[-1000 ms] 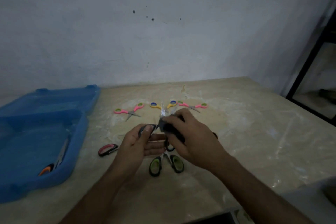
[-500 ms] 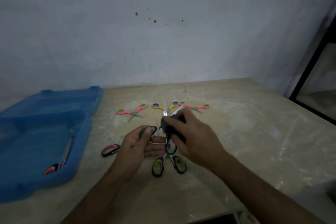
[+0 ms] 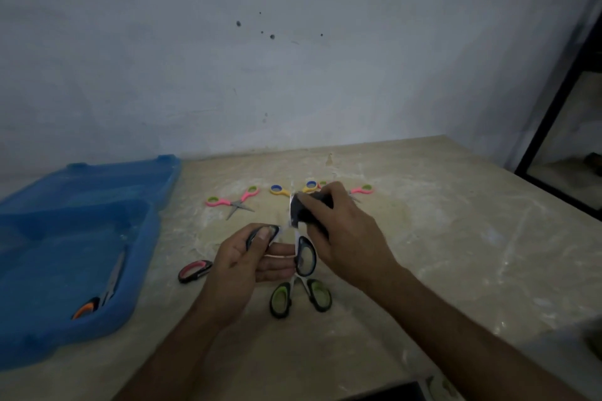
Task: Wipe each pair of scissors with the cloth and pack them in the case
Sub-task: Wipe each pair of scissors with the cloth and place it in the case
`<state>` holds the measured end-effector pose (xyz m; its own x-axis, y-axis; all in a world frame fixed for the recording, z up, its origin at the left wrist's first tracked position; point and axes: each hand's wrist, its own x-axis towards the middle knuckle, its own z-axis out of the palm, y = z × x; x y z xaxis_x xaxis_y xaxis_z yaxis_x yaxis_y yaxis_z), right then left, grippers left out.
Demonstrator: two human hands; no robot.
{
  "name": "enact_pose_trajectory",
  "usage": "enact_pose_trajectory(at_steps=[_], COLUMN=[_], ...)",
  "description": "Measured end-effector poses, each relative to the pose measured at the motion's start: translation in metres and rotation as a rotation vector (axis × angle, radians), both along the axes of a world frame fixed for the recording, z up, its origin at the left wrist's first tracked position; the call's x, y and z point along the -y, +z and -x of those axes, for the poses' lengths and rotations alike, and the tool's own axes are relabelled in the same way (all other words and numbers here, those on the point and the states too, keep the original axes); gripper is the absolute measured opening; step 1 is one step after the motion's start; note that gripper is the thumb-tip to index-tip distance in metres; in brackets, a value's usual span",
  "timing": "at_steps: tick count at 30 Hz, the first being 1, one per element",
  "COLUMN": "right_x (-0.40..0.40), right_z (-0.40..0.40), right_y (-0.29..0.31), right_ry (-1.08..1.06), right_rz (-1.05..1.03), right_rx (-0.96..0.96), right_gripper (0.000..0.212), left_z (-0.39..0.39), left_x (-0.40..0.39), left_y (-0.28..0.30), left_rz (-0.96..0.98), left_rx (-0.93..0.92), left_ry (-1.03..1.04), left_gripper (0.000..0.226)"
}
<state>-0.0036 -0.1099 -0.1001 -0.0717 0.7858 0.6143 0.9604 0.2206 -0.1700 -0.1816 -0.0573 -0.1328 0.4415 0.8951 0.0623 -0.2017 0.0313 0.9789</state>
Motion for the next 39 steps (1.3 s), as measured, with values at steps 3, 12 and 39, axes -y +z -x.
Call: enact_pose_trajectory(at_steps=[3, 12, 39], right_x=[-0.001, 0.014, -0.008], right_z=[0.000, -0.026, -0.058], right_y=[0.000, 0.011, 0.009], right_ry=[0.028, 0.142, -0.125], right_rz=[0.034, 0.119, -0.056], right_rx=[0.012, 0.102, -0.058], right_gripper=[0.044, 0.035, 0.041], left_z=[0.002, 0.002, 0.000], left_x=[-0.001, -0.001, 0.004], left_y=[0.000, 0.001, 0.003], left_rz=[0.006, 0.078, 0.037], left_rx=[0.005, -0.010, -0.037], left_ry=[0.008, -0.032, -0.026], left_gripper=[0.027, 0.027, 0.026])
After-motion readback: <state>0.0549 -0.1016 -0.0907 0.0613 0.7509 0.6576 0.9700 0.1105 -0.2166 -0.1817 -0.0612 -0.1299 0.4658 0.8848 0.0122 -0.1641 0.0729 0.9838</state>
